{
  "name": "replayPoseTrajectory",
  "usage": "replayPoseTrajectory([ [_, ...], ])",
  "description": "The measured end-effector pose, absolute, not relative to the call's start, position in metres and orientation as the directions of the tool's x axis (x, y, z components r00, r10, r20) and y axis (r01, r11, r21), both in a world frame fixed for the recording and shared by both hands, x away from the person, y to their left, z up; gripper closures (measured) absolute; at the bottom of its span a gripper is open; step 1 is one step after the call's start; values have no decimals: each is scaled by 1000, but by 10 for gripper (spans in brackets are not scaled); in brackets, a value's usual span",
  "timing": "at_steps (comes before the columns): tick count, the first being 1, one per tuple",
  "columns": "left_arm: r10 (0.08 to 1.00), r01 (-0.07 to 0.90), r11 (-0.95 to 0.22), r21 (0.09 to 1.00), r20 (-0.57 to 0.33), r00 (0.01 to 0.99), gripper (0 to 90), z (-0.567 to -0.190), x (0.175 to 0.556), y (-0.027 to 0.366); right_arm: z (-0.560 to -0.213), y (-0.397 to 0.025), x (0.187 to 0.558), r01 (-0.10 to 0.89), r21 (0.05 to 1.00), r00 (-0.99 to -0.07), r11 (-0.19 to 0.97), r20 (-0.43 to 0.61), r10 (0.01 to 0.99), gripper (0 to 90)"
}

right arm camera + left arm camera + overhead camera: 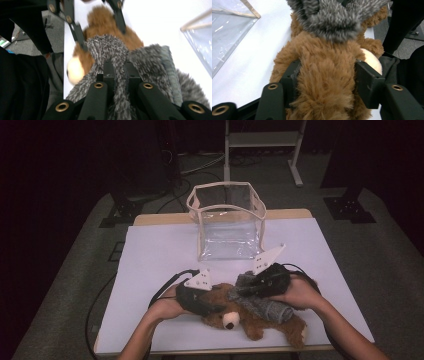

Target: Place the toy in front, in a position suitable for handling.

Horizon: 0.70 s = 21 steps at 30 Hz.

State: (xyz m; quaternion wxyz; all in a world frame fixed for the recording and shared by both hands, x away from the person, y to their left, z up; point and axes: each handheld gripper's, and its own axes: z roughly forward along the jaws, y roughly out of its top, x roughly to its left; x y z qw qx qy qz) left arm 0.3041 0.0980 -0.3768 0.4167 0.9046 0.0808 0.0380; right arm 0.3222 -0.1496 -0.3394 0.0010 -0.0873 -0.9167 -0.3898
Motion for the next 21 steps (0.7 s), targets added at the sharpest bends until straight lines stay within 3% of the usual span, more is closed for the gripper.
replayPoseTrajectory([
  [12, 171, 109, -621, 776, -2, 985, 445, -380, 302, 100, -336, -101, 325, 110, 717, -994, 688, 68, 88, 823],
  [21, 162, 89, -644, 760, 22, 987, 445, -377, 298, 100, -329, -151, 331, 163, 707, -981, 688, 44, 188, 822],
])
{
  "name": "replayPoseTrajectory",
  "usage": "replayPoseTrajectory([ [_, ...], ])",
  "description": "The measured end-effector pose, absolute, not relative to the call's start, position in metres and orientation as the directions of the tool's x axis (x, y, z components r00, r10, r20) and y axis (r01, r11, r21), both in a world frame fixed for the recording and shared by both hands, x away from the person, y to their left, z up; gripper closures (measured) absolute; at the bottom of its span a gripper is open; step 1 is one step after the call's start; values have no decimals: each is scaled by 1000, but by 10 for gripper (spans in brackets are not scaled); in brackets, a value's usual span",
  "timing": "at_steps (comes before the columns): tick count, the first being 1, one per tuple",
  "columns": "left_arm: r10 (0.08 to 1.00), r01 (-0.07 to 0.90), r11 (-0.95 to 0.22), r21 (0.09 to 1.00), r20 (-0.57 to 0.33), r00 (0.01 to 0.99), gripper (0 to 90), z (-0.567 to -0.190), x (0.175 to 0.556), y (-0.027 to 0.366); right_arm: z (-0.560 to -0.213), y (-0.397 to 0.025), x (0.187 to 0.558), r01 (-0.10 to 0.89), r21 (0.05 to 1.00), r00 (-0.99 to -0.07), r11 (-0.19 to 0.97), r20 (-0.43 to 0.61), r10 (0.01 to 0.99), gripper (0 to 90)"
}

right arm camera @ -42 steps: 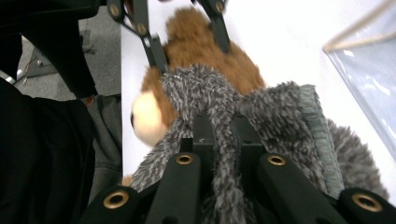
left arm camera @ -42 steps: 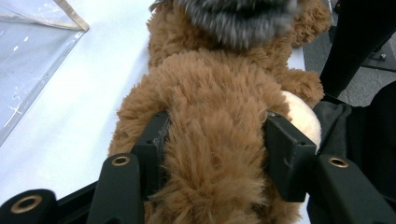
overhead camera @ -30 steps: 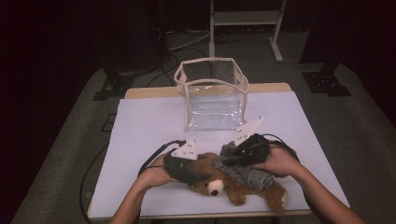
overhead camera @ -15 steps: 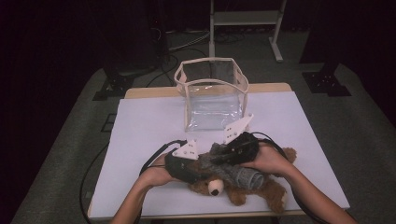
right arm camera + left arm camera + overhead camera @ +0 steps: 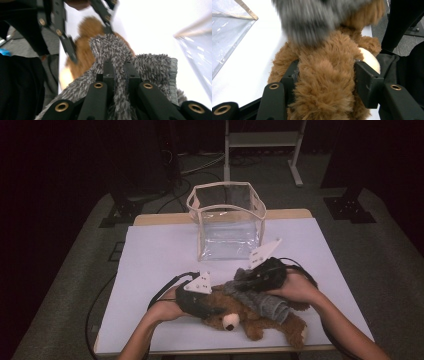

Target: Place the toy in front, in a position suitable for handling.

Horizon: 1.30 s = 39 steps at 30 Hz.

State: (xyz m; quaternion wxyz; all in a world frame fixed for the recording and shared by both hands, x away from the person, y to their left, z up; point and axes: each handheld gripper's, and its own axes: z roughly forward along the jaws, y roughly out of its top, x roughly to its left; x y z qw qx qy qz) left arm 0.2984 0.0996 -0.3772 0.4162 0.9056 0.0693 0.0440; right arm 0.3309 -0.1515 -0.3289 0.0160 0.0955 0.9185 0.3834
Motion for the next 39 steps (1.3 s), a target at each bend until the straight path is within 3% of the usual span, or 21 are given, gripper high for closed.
replayPoseTrajectory([
  [3, 157, 85, -645, 759, 22, 987, 443, -377, 299, 100, -327, -179, 332, 210, 719, -969, 662, 62, 240, 821],
  [7, 150, 77, -659, 748, 30, 988, 423, -373, 298, 96, -336, -190, 331, 228, 718, -967, 658, 89, 238, 822],
  [13, 172, 108, -656, 747, 9, 985, 285, -366, 304, 91, -346, -175, 320, 204, 701, -977, 684, 101, 188, 824],
  [18, 148, 92, -681, 727, 14, 989, 407, -372, 304, 83, -343, -171, 319, 183, 700, -980, 690, 75, 184, 823],
  [22, 140, 77, -685, 724, 27, 990, 444, -374, 301, 82, -337, -165, 325, 170, 720, -980, 673, 52, 192, 822],
  [28, 138, 78, -679, 730, 23, 990, 459, -376, 297, 88, -334, -173, 327, 181, 721, -976, 669, 47, 213, 822],
  [34, 133, 72, -678, 731, 25, 991, 458, -376, 295, 89, -341, -215, 327, 257, 710, -947, 655, 51, 317, 821],
  [39, 120, 66, -679, 731, 22, 992, 431, -371, 296, 88, -351, -236, 322, 311, 730, -934, 609, 118, 337, 822],
])
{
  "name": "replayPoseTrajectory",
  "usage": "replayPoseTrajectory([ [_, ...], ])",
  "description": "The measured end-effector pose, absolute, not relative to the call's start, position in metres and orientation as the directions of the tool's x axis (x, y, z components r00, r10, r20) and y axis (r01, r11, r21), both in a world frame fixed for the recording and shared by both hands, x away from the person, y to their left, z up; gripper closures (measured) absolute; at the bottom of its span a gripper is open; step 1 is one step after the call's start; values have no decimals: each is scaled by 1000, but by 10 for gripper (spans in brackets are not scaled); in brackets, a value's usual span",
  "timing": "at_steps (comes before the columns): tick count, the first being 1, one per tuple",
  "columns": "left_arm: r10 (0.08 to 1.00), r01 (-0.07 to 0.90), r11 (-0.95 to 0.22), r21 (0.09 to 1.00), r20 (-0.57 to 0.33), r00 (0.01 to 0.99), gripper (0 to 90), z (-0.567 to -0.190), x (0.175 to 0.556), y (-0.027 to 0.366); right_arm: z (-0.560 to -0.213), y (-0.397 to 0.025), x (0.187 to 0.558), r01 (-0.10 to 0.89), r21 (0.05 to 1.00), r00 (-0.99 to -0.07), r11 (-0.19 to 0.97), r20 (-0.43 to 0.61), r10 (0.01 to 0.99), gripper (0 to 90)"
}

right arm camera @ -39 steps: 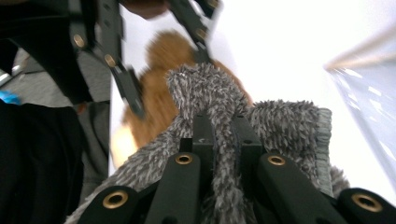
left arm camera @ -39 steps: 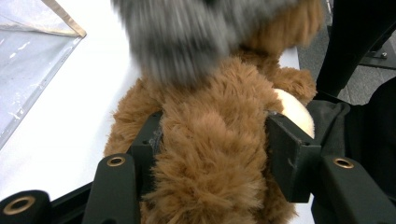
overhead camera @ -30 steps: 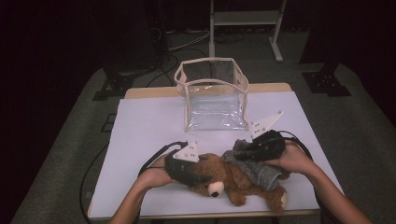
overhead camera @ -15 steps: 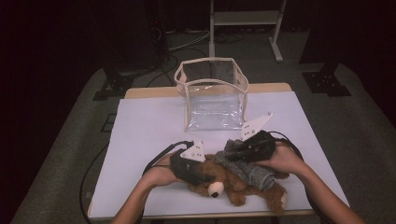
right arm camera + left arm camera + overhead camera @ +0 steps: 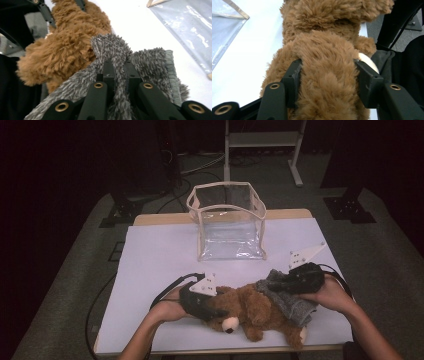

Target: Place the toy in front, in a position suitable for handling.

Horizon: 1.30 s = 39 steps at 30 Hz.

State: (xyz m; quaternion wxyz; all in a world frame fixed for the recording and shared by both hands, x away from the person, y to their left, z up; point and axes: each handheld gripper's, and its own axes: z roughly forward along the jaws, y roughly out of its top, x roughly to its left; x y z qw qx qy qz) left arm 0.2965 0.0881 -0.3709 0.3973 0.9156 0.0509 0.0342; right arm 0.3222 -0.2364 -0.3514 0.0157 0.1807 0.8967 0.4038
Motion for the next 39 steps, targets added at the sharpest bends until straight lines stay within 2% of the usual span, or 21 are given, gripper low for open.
replayPoseTrajectory([
  [5, 138, 90, -673, 734, 4, 990, 321, -359, 306, 80, -354, -227, 316, 288, 735, -945, 614, 115, 305, 823],
  [7, 122, 83, -698, 712, 4, 993, 323, -361, 308, 72, -353, -222, 313, 273, 734, -951, 623, 107, 291, 822],
  [11, 101, 82, -712, 698, -13, 995, 406, -367, 307, 70, -353, -221, 311, 261, 731, -954, 631, 96, 283, 823],
  [14, 102, 85, -709, 700, -18, 995, 429, -369, 304, 73, -351, -227, 310, 265, 730, -953, 629, 101, 284, 822],
  [29, 88, 71, -702, 709, -13, 996, 445, -373, 297, 81, -350, -267, 304, 309, 719, -933, 622, 103, 344, 821],
  [39, 89, 71, -704, 707, -12, 996, 439, -373, 292, 85, -349, -239, 306, 267, 753, -950, 601, 100, 296, 821],
])
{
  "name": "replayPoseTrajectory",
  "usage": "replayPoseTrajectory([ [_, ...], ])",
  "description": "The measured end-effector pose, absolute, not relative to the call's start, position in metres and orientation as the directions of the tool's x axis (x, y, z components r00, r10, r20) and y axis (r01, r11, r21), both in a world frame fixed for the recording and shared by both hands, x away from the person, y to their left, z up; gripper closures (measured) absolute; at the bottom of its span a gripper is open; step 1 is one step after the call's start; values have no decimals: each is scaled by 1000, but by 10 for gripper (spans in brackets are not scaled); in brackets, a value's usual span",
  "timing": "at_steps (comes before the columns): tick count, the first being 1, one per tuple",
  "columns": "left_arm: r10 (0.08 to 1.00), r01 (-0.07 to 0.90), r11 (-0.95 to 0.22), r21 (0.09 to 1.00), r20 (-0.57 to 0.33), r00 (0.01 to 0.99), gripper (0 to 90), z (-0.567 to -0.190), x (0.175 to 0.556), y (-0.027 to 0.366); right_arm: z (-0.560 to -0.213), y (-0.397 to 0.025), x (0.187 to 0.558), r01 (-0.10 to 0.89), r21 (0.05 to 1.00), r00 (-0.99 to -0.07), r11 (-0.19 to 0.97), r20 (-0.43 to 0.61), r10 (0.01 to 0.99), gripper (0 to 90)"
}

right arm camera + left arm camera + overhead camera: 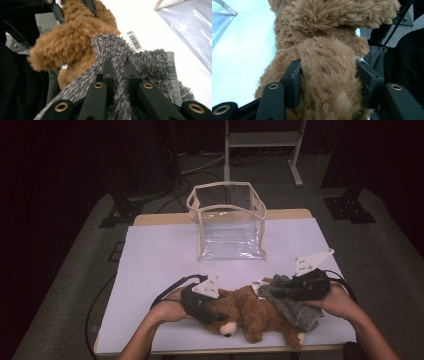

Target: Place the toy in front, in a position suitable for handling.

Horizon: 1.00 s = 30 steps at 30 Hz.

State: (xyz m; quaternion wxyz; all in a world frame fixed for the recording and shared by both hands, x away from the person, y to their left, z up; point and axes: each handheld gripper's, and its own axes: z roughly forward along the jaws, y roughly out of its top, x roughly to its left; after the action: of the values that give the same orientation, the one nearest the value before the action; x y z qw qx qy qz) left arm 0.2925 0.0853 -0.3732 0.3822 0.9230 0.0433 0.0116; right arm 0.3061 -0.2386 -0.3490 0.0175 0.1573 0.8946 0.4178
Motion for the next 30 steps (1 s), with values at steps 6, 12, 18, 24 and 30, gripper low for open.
replayPoseTrajectory([
  [6, 85, 65, -709, 703, -6, 996, 440, -373, 291, 87, -348, -225, 306, 236, 748, -961, 620, 84, 264, 821],
  [12, 84, 58, -707, 705, 1, 996, 436, -372, 290, 85, -350, -239, 303, 262, 751, -953, 606, 102, 286, 821],
  [18, 85, 37, -713, 700, 35, 996, 391, -362, 296, 77, -358, -235, 304, 270, 751, -952, 603, 117, 281, 823],
  [24, 46, -5, -706, 708, 53, 998, 349, -356, 301, 56, -361, -234, 306, 278, 754, -951, 595, 129, 281, 823],
  [30, 0, -52, -745, 665, 77, 997, 262, -358, 304, 28, -361, -234, 306, 278, 756, -951, 593, 131, 278, 823],
])
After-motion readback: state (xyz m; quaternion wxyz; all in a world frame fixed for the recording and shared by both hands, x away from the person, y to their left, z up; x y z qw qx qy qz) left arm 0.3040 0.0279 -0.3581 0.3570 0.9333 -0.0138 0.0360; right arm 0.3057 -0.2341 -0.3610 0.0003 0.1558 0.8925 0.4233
